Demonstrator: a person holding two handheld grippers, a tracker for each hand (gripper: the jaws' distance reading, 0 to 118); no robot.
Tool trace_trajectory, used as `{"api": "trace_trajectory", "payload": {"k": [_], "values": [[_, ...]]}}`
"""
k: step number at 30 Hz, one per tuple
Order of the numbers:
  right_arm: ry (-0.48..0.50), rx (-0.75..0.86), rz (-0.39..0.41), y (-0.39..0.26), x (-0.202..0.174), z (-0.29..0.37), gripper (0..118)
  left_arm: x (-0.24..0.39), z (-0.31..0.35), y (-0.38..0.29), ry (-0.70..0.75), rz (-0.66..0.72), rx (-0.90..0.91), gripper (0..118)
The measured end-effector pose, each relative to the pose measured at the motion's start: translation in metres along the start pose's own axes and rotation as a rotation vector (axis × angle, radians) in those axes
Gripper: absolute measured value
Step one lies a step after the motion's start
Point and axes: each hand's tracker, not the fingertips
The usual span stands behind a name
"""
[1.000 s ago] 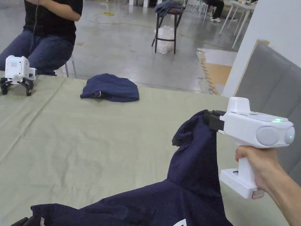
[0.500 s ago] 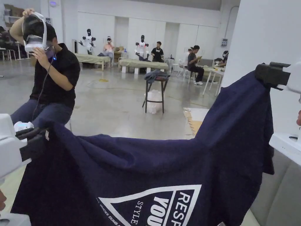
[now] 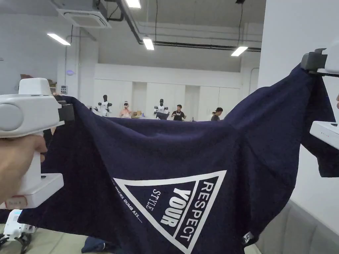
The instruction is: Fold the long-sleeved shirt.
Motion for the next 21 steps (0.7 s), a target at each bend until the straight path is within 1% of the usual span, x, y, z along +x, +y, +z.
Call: {"api": "trace_trajectory", "payload": {"k": [2, 6, 9, 12, 13, 14, 16, 20, 21], "values": [[-0.006, 0.007, 0.000, 0.003, 0.000, -0.021, 0, 0.001, -0.027, 0.016, 0.012, 0.022, 0.004, 9], [-0.038, 0.014, 0.013, 0.005, 0.004, -0.069, 0, 0.007, -0.087, 0.040, 0.055, -0.029, 0.002, 9], [-0.047, 0.040, -0.017, 0.009, 0.009, -0.103, 0, 0.011, -0.125, 0.052, 0.065, -0.027, 0.020, 9], [-0.074, 0.086, -0.038, 0.016, 0.015, -0.131, 0, 0.018, -0.157, 0.067, 0.098, -0.065, 0.067, 9], [-0.080, 0.100, -0.057, 0.020, 0.017, -0.138, 0, 0.020, -0.164, 0.074, 0.103, -0.068, 0.093, 9], [-0.084, 0.122, -0.077, 0.022, 0.020, -0.144, 0, 0.020, -0.170, 0.080, 0.085, -0.041, 0.137, 9], [-0.090, 0.158, -0.117, 0.024, 0.028, -0.154, 0, 0.022, -0.182, 0.092, 0.095, -0.021, 0.146, 9], [-0.094, 0.176, -0.111, 0.013, 0.040, -0.163, 0, 0.023, -0.194, 0.089, 0.089, -0.042, 0.168, 9], [-0.101, 0.181, -0.089, 0.006, 0.032, -0.152, 0, 0.023, -0.196, 0.081, 0.086, -0.057, 0.164, 9]]}}
